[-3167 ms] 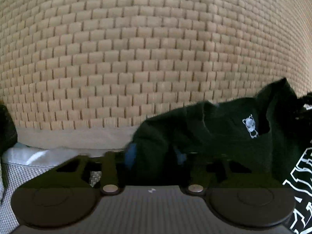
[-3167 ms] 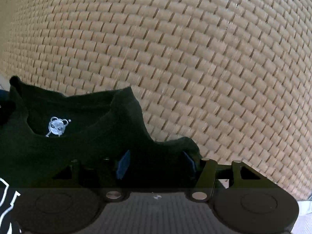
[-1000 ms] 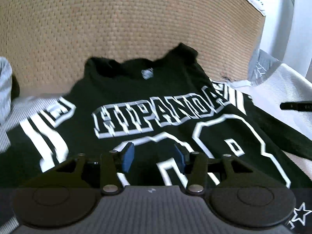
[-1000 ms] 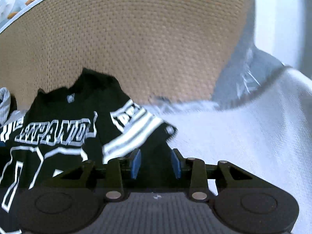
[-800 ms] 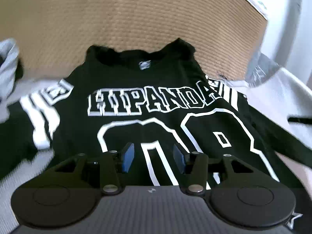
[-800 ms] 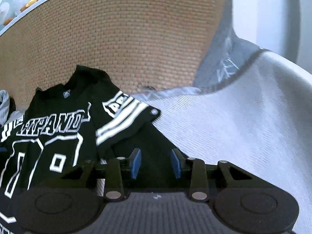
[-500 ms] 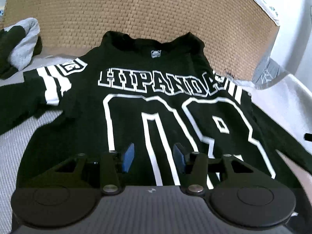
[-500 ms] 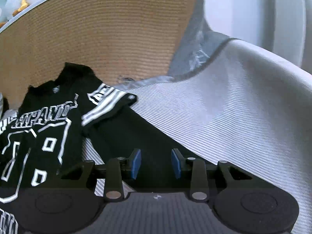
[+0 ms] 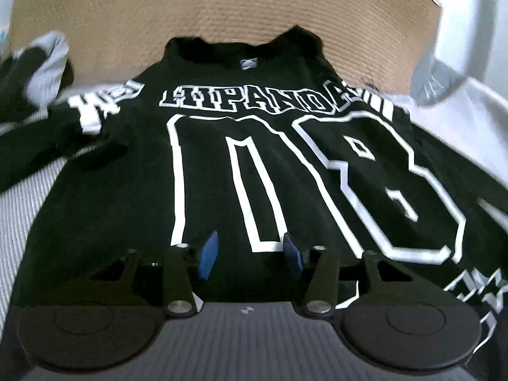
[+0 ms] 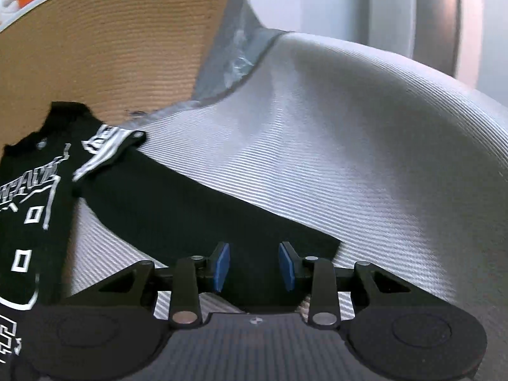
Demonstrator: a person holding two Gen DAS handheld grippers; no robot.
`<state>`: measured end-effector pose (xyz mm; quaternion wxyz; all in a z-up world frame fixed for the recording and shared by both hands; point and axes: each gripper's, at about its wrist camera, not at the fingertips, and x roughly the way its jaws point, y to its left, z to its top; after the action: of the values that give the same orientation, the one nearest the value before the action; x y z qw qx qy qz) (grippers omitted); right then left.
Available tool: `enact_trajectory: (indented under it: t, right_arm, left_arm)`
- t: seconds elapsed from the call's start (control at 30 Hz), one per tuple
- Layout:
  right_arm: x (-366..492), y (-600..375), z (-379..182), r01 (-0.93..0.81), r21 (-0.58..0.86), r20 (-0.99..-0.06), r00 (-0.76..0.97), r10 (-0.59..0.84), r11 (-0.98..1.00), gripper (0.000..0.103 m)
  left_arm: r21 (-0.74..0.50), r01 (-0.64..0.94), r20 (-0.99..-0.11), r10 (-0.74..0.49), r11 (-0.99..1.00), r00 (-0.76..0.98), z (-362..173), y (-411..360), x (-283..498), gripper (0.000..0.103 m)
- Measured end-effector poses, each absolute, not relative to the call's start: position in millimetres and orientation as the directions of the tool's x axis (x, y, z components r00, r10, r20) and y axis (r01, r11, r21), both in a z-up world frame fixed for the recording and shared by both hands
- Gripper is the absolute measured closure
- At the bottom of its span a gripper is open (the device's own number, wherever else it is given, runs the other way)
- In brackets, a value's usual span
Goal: Fold clothes
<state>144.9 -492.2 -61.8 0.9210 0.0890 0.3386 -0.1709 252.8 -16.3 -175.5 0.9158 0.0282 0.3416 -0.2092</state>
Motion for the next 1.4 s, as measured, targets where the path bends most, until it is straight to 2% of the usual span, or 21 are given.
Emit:
enact_trajectory:
  t: [0.23,0.47,0.83,0.9,0.93,0.97,1.07,1.17,1.4]
  right_arm:
    - [136,-512,-81,0.41,0.102,-0.689,0.687,-0.233,0.907,0.062]
    - [136,-516,-87,0.425,0.162,-0.668,0.712,-0.218,0.891,0.049]
    - [148,-526,-91,0.369,0.358,-0.608,0.789,-0.086,0.858,0.049]
    - [152,-528,-90,0.373,0.379,-0.604,0.793,-0.079,0.847,0.05]
    - [153,-529,-89,0.376,0.386,-0.603,0.794,-0.078,0.843,0.056]
    - [155,-530,-89,0.379,0.392,-0.603,0.794,-0.077,0.838,0.067]
    - [160,-532,-87,0.387,0.411,-0.601,0.796,-0.074,0.825,0.08]
    - [160,-532,-78,0.404,0.412,-0.572,0.812,-0.114,0.817,0.085]
    - [156,-530,-19,0.392,0.351,-0.437,0.872,-0.221,0.85,0.087]
  left_arm:
    - [-0.074,0.408,-0.613,-0.364,0.91,0.701,-181,-19,249,0.045]
    - [-0.049,0.401,-0.606,-0.347,0.915,0.716,-183,-24,247,0.044]
    - [-0.06,0.403,-0.595,-0.357,0.913,0.721,-185,-22,248,0.042]
    - [-0.063,0.403,-0.594,-0.359,0.913,0.72,-185,-21,248,0.042]
    - [-0.064,0.403,-0.593,-0.36,0.913,0.72,-186,-21,248,0.042]
    - [-0.065,0.404,-0.592,-0.361,0.913,0.72,-186,-21,248,0.042]
    - [-0.068,0.405,-0.592,-0.363,0.912,0.72,-186,-21,248,0.042]
    - [-0.073,0.406,-0.592,-0.367,0.911,0.718,-186,-20,249,0.042]
    - [-0.07,0.405,-0.594,-0.364,0.912,0.718,-186,-20,250,0.042]
